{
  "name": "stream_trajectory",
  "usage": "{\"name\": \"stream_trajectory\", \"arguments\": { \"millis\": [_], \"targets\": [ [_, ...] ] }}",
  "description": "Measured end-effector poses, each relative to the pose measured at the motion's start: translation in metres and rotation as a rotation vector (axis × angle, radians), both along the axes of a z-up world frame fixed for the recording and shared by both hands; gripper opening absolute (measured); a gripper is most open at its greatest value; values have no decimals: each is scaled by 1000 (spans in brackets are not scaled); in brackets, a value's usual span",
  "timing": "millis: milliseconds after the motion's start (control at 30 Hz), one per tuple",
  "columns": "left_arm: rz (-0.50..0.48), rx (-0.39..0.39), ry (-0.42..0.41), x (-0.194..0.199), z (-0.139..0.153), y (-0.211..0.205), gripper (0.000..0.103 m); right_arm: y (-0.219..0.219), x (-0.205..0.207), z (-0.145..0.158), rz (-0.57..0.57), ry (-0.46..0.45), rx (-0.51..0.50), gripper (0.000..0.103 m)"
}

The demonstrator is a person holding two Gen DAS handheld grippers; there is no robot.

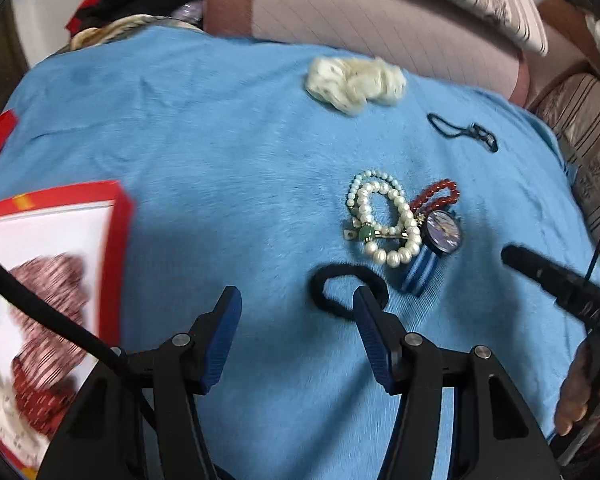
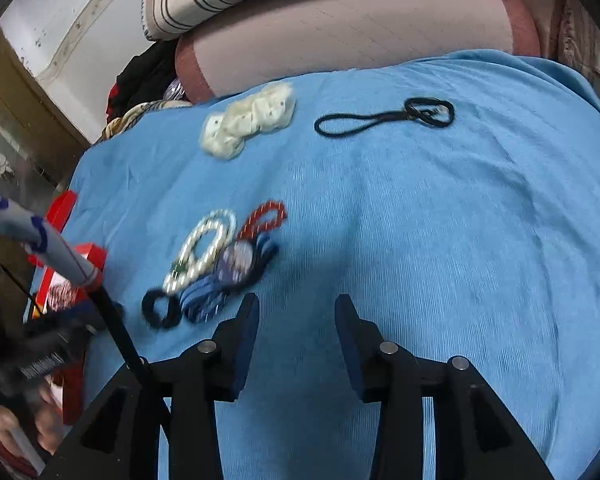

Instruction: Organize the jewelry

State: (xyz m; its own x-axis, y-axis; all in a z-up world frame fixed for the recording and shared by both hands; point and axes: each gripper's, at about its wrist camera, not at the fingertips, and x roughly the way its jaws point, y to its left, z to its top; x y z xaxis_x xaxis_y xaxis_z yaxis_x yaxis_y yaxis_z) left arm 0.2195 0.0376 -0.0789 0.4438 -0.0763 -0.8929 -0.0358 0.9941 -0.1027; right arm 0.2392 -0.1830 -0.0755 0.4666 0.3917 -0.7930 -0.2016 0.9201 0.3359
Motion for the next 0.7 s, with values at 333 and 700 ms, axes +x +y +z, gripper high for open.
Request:
{"name": "stream_trajectory", "arguments": {
  "millis": [333,700],
  "targets": [
    [-30,5,31,33,-24,-9,21,41,50,-22,72,19,-58,31],
    [38,-18,113,-32,-18,37,0,-74,-18,-17,-183,82,-89,8]
  ]
}}
